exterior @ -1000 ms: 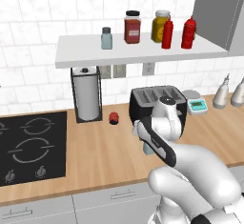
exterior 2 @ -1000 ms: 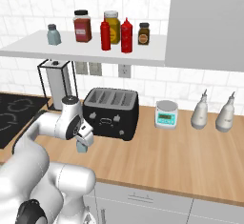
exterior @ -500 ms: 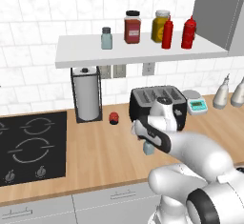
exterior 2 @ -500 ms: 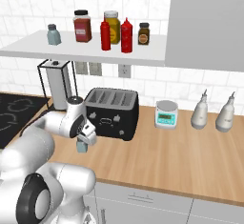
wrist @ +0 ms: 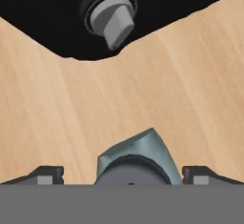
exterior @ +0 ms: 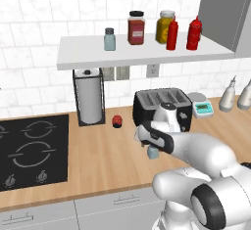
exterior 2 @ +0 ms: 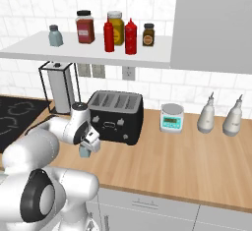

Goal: Put the shaker and condiment bottle from the counter next to their counterparts in the cabinet.

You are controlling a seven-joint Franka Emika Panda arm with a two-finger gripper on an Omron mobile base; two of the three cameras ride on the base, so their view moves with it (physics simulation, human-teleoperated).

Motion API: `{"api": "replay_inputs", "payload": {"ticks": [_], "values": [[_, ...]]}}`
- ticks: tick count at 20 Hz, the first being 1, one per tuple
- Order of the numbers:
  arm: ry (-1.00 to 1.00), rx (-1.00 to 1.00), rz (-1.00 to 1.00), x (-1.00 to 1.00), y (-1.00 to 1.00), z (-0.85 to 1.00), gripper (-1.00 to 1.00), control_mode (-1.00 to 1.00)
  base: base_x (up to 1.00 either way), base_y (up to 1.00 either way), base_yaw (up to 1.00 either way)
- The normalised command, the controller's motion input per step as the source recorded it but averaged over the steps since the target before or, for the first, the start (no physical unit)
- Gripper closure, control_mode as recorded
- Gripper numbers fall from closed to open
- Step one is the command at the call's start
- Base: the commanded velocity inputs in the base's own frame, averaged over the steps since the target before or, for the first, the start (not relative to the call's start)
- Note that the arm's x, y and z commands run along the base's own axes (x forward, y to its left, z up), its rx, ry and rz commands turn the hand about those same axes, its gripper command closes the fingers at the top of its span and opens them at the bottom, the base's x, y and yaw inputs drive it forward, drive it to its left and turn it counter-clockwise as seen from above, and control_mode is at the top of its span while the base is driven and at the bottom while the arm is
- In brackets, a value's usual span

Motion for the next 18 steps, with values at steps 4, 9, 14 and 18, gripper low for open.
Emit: {"api": "replay_inputs", "payload": {"ticks": [4,9,14,18], "values": [[0.00,0.03,0.00,-0.03,0.00,-0.27,1.00,-1.00,0.00,0.00,0.00],[0.00,0.05,-0.01,0.00,-0.01,-0.19,1.00,-1.00,0.00,0.00,0.00],[0.00,0.08,-0.02,0.00,0.00,0.24,1.00,-1.00,0.00,0.00,0.00],[-0.03,0.03,-0.01,0.00,0.00,0.93,1.00,-1.00,0.00,0.00,0.00]]}}
